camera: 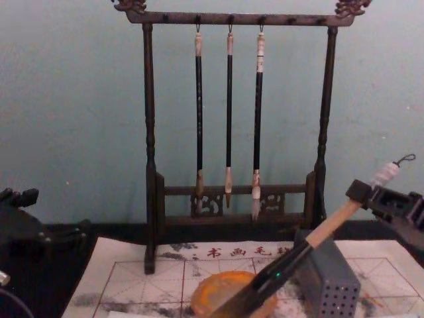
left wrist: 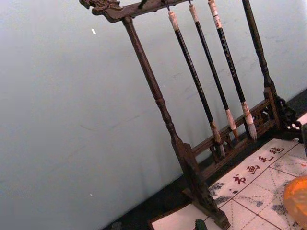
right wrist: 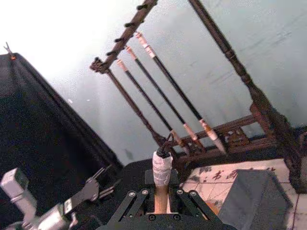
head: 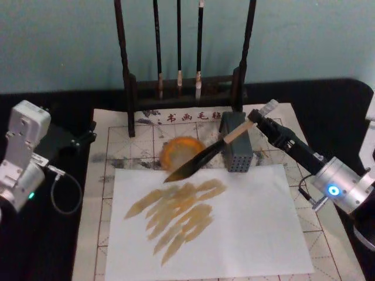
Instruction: Pick up the brush from the inkstone, write on the paper, then place the brush back to its original position.
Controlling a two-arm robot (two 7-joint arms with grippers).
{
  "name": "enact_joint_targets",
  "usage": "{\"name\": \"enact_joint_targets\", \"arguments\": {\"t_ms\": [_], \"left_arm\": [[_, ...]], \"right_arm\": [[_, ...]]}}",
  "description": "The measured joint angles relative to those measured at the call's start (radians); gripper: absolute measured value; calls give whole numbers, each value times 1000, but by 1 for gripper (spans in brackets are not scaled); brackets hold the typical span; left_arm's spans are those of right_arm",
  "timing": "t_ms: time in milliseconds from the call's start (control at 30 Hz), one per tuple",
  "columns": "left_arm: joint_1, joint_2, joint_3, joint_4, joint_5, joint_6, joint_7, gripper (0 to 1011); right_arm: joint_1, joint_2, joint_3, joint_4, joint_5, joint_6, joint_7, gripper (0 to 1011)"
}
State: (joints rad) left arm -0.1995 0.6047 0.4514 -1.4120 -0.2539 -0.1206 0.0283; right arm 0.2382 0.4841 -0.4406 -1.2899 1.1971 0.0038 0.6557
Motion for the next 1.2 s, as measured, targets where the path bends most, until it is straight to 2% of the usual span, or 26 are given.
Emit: {"name": "enact_joint_targets", "arguments": {"t_ms": [333,900,1200], "left_arm": [[0,0,0,0,0,0,0,1001],[0,0,0,0,0,0,0,1001],[0,0,0,0,0,0,0,1001]], "right_arm": [[39,-65,14,65,-38,-25,-53,175],[65,-131,57,136,-56,-32,-80,175],[75,-151,65,163,-64,-19,-88,175]]}}
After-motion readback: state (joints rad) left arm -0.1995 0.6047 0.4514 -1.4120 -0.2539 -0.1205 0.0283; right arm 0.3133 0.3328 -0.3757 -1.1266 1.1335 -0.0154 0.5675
